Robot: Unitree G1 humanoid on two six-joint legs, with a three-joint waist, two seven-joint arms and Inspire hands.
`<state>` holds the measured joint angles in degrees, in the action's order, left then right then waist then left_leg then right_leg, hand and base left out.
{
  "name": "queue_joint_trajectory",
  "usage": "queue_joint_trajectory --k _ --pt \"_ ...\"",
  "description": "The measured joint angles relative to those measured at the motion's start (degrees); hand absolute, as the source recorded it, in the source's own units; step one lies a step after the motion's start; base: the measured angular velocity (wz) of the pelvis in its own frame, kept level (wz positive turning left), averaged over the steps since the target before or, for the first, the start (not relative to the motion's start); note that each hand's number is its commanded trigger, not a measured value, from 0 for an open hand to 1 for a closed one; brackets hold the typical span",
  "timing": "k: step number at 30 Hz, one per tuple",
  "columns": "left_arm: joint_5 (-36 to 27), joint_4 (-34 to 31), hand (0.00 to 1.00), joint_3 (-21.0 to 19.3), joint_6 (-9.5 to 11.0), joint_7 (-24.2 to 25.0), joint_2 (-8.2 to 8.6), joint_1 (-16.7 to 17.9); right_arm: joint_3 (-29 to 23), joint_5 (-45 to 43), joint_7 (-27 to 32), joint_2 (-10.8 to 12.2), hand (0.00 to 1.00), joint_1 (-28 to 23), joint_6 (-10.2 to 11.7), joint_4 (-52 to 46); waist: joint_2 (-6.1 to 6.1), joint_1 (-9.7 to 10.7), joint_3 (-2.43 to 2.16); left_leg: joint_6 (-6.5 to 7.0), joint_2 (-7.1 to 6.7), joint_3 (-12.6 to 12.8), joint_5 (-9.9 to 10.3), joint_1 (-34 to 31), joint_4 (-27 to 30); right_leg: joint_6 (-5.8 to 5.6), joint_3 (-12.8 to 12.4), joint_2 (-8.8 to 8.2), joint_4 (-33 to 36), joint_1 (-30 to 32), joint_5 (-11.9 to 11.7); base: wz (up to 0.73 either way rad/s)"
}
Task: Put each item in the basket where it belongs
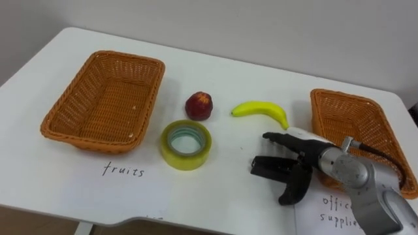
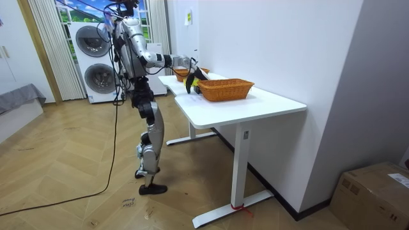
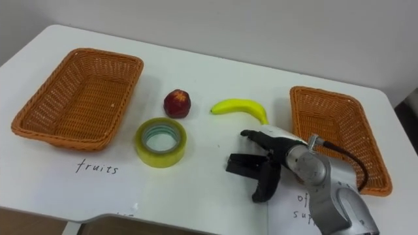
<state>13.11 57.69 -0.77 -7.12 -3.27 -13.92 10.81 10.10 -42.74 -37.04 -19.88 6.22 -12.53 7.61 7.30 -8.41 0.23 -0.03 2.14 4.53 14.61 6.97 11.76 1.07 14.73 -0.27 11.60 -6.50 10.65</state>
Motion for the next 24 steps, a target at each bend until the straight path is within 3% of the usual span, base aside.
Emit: queue_joint_trajectory --k 6,7,8,10,11,16,24 --pt "0.0 0.7 0.00 0.0 -0.1 0.0 -0.06 0.0 0.4 0.0 0.0 0.1 0.00 0.6 -0.1 1.4 0.34 -0.1 0.05 0.00 -0.05 -0.2 -0.1 0.4 0.0 -0.01 0.4 -0.09 0.0 -0.5 0.0 0.00" --pt "0.0 0.7 0.00 0.0 -0.1 0.0 -0.06 0.0 0.4 0.0 0.0 0.1 0.06 0.6 -0.1 1.5 0.34 -0.1 0.04 0.00 -0.07 -0.2 -0.1 0.4 0.0 -0.01 0.5 -0.10 0.0 -0.5 0.0 0.00" --pt "0.0 0.8 0.00 0.0 -0.1 0.0 -0.06 0.0 0.4 0.0 0.0 0.1 0.29 0.6 -0.1 1.5 0.35 -0.1 0.04 0.02 -0.08 -0.2 -0.1 0.4 0.0 -0.01 0.5 -0.12 0.0 -0.5 0.0 0.00" --pt "0.0 0.8 0.00 0.0 -0.1 0.0 -0.06 0.0 0.4 0.0 0.0 0.1 0.94 0.7 -0.1 1.6 0.36 -0.1 0.03 0.03 -0.11 -0.2 -0.1 0.4 0.0 -0.02 0.5 -0.15 0.0 -0.5 0.0 0.00" --pt "0.0 0.8 0.00 0.0 -0.1 0.0 -0.06 0.0 0.4 0.0 0.0 0.1 1.00 0.7 -0.1 1.6 0.37 -0.1 0.03 0.04 -0.12 -0.2 -0.1 0.4 0.0 -0.02 0.5 -0.17 0.0 -0.5 0.0 0.00" --pt "0.0 0.8 0.00 0.2 -0.3 0.0 -0.11 -0.1 0.5 -0.8 2.7 0.2 1.00 0.6 0.0 1.9 0.48 0.0 0.01 0.12 -0.23 -0.2 -0.2 0.6 0.0 -0.06 0.7 -0.30 0.0 -0.8 0.0 0.00" --pt "0.1 0.8 0.00 0.5 -1.1 0.0 -0.27 -0.3 1.2 -2.5 8.6 0.4 1.00 0.9 -0.8 3.5 0.45 -1.5 0.00 0.15 -0.31 -0.2 -0.2 0.5 0.0 -0.06 0.6 -0.33 -0.1 -0.7 0.0 0.00"
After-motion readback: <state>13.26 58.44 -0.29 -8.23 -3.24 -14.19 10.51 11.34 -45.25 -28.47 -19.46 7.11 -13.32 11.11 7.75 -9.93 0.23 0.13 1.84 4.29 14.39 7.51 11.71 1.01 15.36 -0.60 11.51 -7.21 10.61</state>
